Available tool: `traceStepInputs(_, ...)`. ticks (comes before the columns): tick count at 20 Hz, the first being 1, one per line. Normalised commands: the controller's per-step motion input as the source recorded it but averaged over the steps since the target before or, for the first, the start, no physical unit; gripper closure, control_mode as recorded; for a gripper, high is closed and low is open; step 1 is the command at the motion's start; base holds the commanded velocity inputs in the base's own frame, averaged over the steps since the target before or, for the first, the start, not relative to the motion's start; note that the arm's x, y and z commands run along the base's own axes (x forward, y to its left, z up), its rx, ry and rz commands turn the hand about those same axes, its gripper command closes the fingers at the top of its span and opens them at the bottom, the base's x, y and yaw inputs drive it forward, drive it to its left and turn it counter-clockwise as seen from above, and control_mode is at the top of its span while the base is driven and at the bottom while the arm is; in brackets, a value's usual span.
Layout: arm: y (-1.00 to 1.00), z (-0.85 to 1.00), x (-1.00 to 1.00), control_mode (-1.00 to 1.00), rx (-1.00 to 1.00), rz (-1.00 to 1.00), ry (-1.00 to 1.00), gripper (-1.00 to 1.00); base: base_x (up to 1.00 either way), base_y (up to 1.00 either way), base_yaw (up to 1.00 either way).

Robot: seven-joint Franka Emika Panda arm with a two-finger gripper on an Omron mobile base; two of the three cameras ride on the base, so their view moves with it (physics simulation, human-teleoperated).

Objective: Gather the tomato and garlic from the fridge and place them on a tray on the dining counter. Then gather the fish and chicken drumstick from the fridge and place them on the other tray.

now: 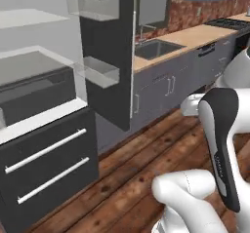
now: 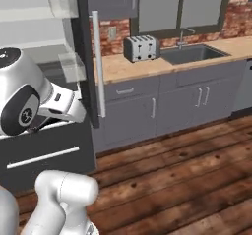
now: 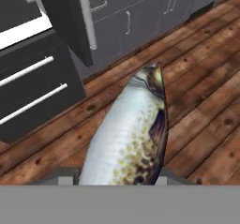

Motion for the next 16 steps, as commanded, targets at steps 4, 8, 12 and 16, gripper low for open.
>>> traceStepInputs(4,0.00,0.00,0.00,1.00,0.00,0.00,0.00,1.00,-0.46,0.00,-0.91)
traceStepInputs(8,0.00,0.00,0.00,1.00,0.00,0.00,0.00,1.00,-0.29,0.00,-0.92)
traceStepInputs(12,0.00,0.00,0.00,1.00,0.00,0.00,0.00,1.00,-0.44,0.00,-0.94)
traceStepInputs(16,0.00,0.00,0.00,1.00,0.00,0.00,0.00,1.00,-0.42,0.00,-0.95)
